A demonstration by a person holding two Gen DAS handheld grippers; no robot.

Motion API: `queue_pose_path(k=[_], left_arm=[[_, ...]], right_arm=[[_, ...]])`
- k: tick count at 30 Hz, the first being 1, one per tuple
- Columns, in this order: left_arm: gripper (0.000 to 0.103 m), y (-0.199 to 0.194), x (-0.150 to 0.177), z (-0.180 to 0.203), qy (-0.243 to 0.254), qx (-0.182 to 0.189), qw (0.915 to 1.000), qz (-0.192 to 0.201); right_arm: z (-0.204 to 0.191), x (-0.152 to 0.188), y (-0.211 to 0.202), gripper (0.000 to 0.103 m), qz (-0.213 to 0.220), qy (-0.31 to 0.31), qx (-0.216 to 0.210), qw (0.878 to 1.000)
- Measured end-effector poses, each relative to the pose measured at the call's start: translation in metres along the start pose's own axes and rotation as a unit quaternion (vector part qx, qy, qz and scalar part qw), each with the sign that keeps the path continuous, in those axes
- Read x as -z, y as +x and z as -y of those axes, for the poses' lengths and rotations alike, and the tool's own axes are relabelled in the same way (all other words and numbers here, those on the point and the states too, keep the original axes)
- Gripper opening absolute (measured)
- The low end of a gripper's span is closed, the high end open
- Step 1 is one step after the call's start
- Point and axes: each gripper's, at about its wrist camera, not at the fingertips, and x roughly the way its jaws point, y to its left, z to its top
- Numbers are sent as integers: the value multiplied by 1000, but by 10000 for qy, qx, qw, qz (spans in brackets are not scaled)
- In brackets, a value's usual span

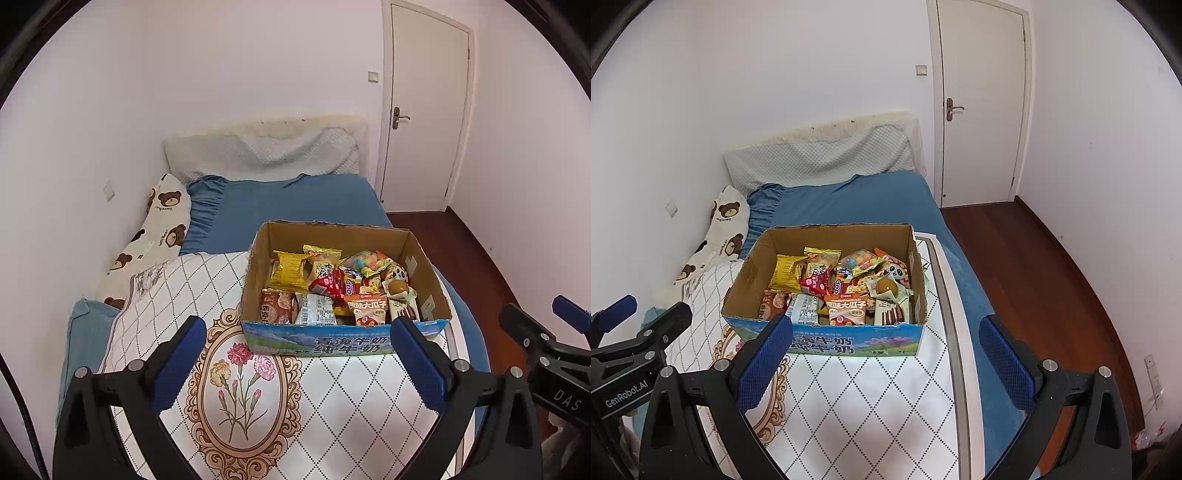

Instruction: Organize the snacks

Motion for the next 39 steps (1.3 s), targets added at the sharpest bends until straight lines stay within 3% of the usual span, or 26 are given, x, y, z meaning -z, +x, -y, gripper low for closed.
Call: queue_pose_path(k=[39], left_arm=[[102,-7,-2,0,-10,-10,10000,61]], right_arm=[[3,4,-7,103,-3,87,-68,9999]])
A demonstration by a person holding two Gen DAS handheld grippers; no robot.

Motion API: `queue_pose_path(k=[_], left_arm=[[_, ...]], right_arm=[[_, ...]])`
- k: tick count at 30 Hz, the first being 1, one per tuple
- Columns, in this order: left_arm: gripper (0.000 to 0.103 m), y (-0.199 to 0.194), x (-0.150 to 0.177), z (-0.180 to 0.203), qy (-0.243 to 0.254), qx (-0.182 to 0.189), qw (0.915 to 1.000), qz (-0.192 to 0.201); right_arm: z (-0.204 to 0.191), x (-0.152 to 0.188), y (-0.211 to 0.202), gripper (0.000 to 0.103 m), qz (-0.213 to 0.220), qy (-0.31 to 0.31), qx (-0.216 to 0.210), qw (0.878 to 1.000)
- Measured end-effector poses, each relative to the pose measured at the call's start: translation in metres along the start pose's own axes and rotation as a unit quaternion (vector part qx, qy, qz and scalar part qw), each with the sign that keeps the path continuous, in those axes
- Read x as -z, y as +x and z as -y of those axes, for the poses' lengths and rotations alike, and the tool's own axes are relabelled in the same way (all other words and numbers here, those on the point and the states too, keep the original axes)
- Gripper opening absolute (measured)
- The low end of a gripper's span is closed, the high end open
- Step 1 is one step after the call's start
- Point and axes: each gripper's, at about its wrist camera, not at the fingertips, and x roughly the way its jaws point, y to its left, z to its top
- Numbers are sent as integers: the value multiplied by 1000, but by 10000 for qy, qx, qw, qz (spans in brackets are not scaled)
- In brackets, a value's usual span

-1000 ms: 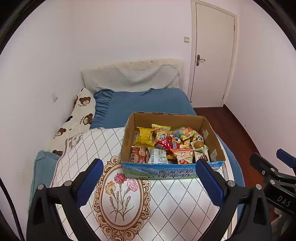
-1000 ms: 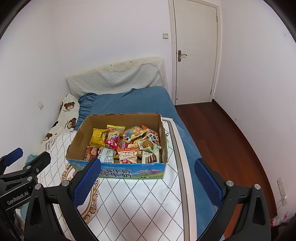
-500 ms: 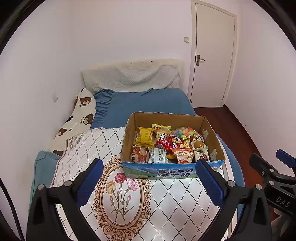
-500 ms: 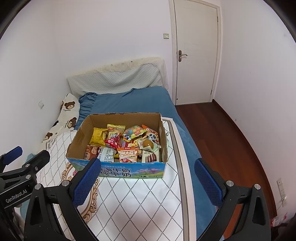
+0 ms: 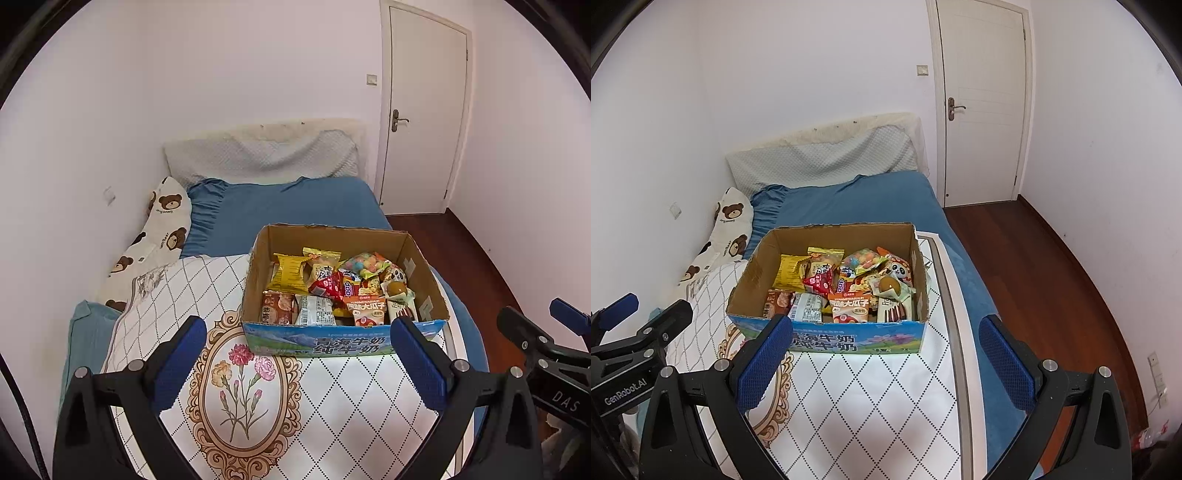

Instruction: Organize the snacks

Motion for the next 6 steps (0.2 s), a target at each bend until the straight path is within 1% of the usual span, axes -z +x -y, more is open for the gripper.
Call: queue_pose_path(k=[6], left_arm=[[102,-1,0,-1,-19,13,10000,38]], right_arm=[[0,1,-1,103,20,-21,7,10000]])
